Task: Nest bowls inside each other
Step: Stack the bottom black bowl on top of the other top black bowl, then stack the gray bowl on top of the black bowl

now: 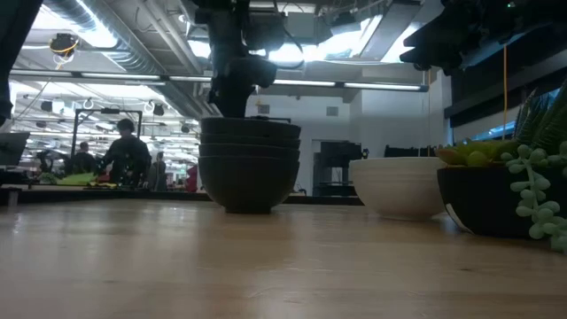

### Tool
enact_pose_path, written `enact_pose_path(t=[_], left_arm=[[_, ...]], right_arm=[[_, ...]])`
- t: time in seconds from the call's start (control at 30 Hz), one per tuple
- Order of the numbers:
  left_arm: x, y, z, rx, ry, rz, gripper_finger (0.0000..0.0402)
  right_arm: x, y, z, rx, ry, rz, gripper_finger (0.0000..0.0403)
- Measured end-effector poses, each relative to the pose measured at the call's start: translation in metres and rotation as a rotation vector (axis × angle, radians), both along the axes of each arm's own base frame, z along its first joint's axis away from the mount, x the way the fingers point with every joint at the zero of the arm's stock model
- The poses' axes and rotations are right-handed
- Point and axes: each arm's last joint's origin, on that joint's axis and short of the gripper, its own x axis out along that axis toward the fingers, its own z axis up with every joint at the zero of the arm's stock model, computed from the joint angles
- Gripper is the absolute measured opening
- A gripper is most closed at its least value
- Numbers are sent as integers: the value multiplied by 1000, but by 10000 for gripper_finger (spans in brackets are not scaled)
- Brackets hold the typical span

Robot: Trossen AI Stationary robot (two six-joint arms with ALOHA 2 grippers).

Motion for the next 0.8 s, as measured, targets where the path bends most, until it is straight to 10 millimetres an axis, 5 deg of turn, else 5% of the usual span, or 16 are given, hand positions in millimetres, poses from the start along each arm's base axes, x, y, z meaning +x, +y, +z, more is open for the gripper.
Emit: enact_pose_path(t=[0.43, 0.8], left_arm=[[-3, -5, 8, 23, -18, -68, 188], [-29, -34, 61, 45, -189, -186, 196]], right_arm=[[0, 0, 0, -4, 1, 1, 198], [0, 0, 0, -10, 2, 3, 198]])
